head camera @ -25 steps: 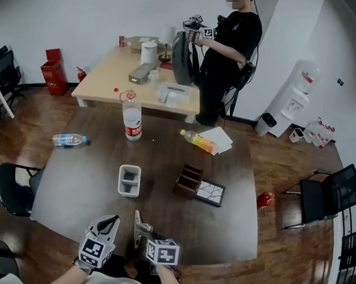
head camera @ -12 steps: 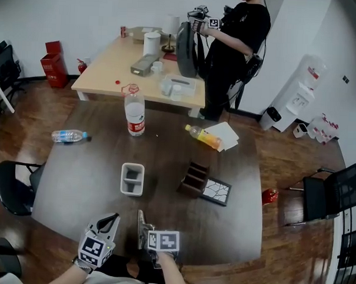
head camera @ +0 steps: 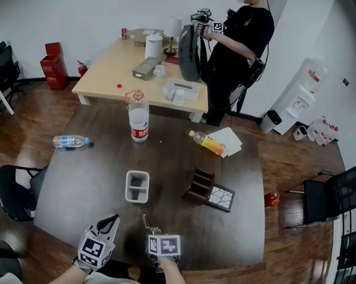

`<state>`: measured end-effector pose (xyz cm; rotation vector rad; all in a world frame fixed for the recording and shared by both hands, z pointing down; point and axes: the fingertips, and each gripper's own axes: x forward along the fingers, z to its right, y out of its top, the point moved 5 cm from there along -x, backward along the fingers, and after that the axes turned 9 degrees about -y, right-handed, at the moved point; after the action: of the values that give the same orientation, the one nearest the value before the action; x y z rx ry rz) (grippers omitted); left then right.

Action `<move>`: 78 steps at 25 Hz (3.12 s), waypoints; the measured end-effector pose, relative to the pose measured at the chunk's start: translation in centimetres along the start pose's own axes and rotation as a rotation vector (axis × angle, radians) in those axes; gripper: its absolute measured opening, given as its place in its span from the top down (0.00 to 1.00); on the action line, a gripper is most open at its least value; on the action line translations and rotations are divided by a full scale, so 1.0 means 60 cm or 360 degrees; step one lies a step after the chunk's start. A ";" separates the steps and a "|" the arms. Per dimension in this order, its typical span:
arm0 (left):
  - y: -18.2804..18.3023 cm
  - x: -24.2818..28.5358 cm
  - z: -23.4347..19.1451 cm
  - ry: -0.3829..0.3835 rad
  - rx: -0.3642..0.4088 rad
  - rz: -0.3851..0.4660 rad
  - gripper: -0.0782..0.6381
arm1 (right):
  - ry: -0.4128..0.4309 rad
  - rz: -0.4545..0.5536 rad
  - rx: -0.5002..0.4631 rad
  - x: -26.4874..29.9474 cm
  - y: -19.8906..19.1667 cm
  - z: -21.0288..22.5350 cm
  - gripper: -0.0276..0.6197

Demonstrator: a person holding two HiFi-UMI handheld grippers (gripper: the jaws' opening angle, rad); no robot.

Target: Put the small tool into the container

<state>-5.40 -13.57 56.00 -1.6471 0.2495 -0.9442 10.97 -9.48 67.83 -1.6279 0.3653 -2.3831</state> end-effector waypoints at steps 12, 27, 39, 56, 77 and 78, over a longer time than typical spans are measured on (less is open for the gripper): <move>0.014 -0.010 -0.074 0.0012 -0.0071 0.0066 0.89 | 0.0206 0.0272 -0.0032 -0.097 0.106 -0.055 0.94; 0.011 -0.019 -0.153 0.0115 -0.0140 0.0086 0.89 | 0.0535 0.1131 -0.0370 -0.064 0.385 -0.103 0.94; -0.005 -0.032 -0.156 0.0092 -0.0125 0.0102 0.89 | 0.0593 0.1242 -0.0470 0.015 0.406 -0.097 0.94; -0.011 -0.031 -0.128 0.0056 -0.0078 0.0096 0.89 | 0.0519 0.1149 -0.0615 0.050 0.376 -0.074 0.89; 0.088 -0.012 -0.115 0.0007 -0.0093 0.0279 0.89 | 0.0280 0.1396 -0.0440 -0.173 0.317 -0.093 0.90; 0.099 -0.012 -0.115 -0.0005 -0.0096 0.0308 0.89 | 0.0286 0.1413 -0.0445 -0.188 0.312 -0.104 0.90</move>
<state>-8.75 -20.01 50.44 -1.6464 0.4306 -0.7942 10.09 -22.95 49.57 -0.9937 1.2040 -1.8144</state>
